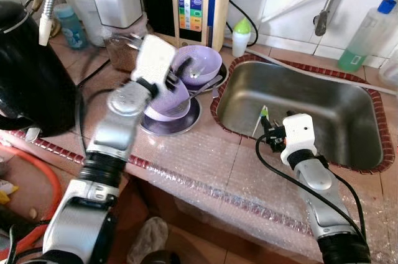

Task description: Kitchen organization

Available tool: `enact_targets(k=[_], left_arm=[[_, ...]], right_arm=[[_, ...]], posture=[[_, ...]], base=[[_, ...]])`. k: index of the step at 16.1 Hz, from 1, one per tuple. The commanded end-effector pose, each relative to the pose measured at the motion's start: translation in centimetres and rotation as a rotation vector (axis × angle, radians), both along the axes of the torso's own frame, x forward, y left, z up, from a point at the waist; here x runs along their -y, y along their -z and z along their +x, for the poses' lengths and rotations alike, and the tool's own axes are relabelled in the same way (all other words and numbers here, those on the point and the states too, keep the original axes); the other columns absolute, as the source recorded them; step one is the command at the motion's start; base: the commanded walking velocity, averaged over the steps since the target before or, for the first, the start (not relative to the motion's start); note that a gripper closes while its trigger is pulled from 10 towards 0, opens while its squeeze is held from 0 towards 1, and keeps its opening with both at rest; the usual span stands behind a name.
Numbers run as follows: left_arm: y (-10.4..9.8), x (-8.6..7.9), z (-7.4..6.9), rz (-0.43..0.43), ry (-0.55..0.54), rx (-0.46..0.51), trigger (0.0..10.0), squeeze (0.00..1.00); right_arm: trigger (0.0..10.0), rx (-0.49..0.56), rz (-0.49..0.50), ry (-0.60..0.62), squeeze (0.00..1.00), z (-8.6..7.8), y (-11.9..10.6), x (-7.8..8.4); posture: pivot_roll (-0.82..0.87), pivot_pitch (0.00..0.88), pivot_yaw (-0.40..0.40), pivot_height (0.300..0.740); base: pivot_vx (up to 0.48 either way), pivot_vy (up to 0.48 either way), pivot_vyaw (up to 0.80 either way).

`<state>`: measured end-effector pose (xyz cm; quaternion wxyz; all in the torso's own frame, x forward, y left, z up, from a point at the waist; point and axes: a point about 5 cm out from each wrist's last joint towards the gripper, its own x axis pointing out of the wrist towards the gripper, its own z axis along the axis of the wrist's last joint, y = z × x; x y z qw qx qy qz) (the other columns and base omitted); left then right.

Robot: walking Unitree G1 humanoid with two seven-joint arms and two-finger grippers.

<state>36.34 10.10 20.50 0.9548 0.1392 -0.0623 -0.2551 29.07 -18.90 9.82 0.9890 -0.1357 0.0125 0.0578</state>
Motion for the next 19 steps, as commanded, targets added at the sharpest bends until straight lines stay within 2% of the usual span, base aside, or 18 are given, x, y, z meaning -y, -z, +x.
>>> enact_targets(k=[1,3,7,8,12,19], left_arm=[[0.4,0.2,0.1,0.023,0.021,-0.043,10.0,1.00],[2.2,0.8,0.4,0.078,0.054,-0.136,10.0,1.00],[3.3,0.9,0.3,0.117,0.101,-0.243,10.0,1.00],[3.5,0.8,0.3,0.133,0.112,-0.266,10.0,0.00],[4.2,0.3,0.4,0.165,0.137,-0.370,10.0,0.00],[4.4,-1.0,1.3,0.153,0.075,-0.424,10.0,0.00]], right_arm=[[10.0,0.014,0.003,0.002,0.00,-0.1,-0.2,0.0],[10.0,0.009,0.001,0.015,0.00,-0.7,0.0,0.3],[10.0,-0.002,-0.003,0.034,0.00,-1.6,0.3,0.7],[10.0,-0.003,-0.002,0.036,0.00,-1.8,0.4,0.7],[10.0,-0.007,-0.003,0.043,0.00,-2.2,0.4,0.6],[10.0,-0.014,-0.005,0.044,0.00,-2.4,0.4,0.5]], posture=[[-0.06,0.000,0.060,0.740],[-0.08,0.000,0.074,0.740],[-0.10,0.000,0.089,0.740],[-0.10,0.000,0.093,0.740],[-0.10,0.004,0.098,0.740],[-0.11,0.015,0.102,0.740]], base=[[0.000,0.000,0.00],[0.000,0.000,0.00],[0.000,0.000,0.00],[0.000,0.000,0.00],[0.000,0.000,0.00],[0.000,0.000,0.00]])
